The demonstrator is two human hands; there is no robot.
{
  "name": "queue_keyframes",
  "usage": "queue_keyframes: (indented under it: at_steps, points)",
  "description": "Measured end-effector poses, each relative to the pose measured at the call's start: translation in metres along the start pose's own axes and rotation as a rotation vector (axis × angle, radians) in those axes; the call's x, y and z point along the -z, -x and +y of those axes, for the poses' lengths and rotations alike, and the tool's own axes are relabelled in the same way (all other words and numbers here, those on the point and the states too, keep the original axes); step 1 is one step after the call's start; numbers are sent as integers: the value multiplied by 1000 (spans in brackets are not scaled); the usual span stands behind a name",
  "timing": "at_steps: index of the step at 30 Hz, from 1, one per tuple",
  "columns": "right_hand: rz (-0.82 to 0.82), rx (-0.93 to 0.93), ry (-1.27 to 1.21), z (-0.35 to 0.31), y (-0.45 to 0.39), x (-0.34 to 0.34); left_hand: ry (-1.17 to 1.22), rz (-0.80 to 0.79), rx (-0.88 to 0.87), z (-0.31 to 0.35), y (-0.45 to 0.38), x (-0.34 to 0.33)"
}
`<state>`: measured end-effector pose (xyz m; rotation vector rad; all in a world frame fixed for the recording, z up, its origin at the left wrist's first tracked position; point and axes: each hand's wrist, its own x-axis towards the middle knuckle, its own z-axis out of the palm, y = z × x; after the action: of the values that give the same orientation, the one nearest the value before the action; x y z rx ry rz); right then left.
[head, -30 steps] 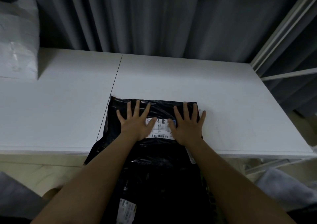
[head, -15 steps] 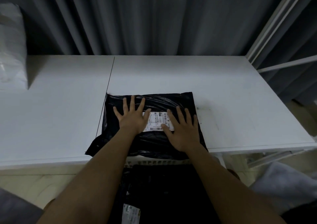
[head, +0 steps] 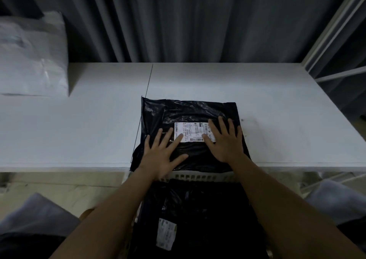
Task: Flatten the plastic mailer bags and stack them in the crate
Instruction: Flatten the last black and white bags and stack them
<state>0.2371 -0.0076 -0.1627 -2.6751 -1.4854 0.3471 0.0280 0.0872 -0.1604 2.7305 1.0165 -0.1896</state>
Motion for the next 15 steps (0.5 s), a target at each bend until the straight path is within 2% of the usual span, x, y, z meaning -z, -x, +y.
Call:
queue_keyframes:
  at_steps: [3,5,7,10,12,15]
  points:
    - [-62,30,-2,3,-2,6,89,-62,75,-5,2,9]
    - [-64,-2,-2,7,-1,10,274,-38,243,-5,-4,17]
    - [40,-115,20,12,5,11,362,133,418,-8,-11,19]
    - [202,-260,-14,15,16,12,326,319,576,-16,-12,20]
    - [255,-237,-141,14,18,15,328,339,583,-18,-13,23]
    - [253,-153,-395,17,25,20,480,361,467,-15,-7,29]
